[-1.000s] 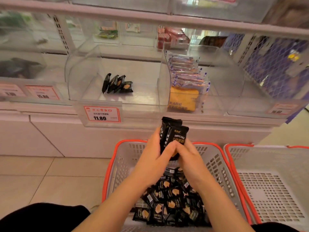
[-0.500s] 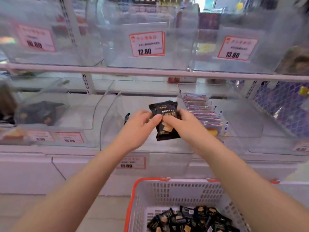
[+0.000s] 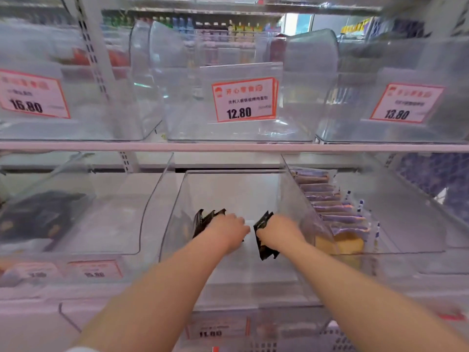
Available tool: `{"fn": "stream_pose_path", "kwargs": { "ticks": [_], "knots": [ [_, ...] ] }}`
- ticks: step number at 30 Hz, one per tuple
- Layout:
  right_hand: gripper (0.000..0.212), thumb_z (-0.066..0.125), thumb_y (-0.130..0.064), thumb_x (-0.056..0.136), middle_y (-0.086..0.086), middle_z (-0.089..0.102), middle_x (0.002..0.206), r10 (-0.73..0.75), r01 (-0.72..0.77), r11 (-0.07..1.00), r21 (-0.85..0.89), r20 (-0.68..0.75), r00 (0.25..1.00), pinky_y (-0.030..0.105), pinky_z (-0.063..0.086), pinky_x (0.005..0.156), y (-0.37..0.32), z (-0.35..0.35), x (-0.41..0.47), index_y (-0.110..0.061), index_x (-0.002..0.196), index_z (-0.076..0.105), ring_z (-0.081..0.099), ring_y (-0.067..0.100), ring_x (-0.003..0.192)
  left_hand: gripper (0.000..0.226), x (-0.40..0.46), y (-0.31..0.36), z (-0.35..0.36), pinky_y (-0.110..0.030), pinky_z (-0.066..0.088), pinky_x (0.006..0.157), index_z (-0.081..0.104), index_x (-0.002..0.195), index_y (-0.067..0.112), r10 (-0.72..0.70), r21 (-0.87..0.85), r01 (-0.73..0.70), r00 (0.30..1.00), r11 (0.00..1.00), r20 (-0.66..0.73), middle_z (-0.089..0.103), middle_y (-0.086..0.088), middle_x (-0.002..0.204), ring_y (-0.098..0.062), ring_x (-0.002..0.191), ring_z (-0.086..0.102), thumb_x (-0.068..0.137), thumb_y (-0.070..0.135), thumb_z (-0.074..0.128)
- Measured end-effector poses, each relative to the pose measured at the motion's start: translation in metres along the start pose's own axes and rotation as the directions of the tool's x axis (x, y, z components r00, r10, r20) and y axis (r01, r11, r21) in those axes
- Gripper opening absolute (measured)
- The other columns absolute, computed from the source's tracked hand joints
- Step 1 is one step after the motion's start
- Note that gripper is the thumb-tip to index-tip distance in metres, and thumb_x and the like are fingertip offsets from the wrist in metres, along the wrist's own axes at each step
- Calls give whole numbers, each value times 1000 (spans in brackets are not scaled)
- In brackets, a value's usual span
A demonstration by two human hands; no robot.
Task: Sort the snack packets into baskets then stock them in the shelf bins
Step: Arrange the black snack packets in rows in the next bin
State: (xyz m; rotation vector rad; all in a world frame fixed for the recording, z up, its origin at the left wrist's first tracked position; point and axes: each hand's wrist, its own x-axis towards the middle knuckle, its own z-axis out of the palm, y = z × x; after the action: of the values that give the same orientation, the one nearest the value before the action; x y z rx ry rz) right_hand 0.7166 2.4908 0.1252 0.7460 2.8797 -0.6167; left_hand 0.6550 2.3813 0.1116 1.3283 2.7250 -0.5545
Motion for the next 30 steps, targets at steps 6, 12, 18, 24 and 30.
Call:
{"fn": "stream_pose_path", "kwargs": {
  "ticks": [6, 12, 18, 24, 30],
  "knots": [
    [33, 52, -18, 86, 16, 61, 115, 39, -39, 999, 23, -11, 999, 34, 50, 81, -5, 16, 23, 0, 113, 53, 61, 31, 106, 33, 4, 1, 7, -40, 30, 102, 52, 125, 14, -82, 199, 74, 996, 977, 32, 49, -8, 130, -27, 124, 42, 93, 12, 43],
    [51, 62, -32, 84, 17, 52, 124, -62, 61, 990, 125, 9, 998, 35, 44, 88, -32, 29, 33, -1, 120, 43, 52, 34, 114, 38, -14, -22, -1, -35, 40, 90, 45, 129, 14, -365, -47, 368, 929, 929, 62, 43, -11, 130, -30, 120, 46, 90, 12, 49],
    [71, 76, -41, 66, 14, 55, 120, -329, 307, 943, 129, 228, 916, 33, 48, 91, -58, 43, 30, -8, 124, 50, 55, 29, 109, 42, -22, -35, 7, -38, 41, 95, 35, 132, 6, -481, -264, 506, 863, 821, 156, 45, -17, 132, -33, 122, 47, 91, 8, 47],
    [57, 66, -21, 81, 15, 42, 122, -402, 403, 915, 12, 85, 912, 37, 42, 95, -47, 49, 24, -2, 128, 38, 48, 32, 113, 40, -20, -41, 13, -38, 41, 95, 39, 128, 4, -456, -266, 474, 880, 839, 130, 44, -16, 130, -33, 121, 47, 88, 1, 48],
    [42, 60, -7, 85, 14, 39, 123, -352, 351, 936, -26, -60, 934, 36, 43, 80, -41, 44, 25, -5, 121, 39, 51, 32, 106, 34, -17, -41, 14, -39, 41, 89, 45, 118, 1, -464, -319, 443, 886, 838, 13, 44, -16, 123, -34, 114, 48, 86, -9, 41]
  ]
}}
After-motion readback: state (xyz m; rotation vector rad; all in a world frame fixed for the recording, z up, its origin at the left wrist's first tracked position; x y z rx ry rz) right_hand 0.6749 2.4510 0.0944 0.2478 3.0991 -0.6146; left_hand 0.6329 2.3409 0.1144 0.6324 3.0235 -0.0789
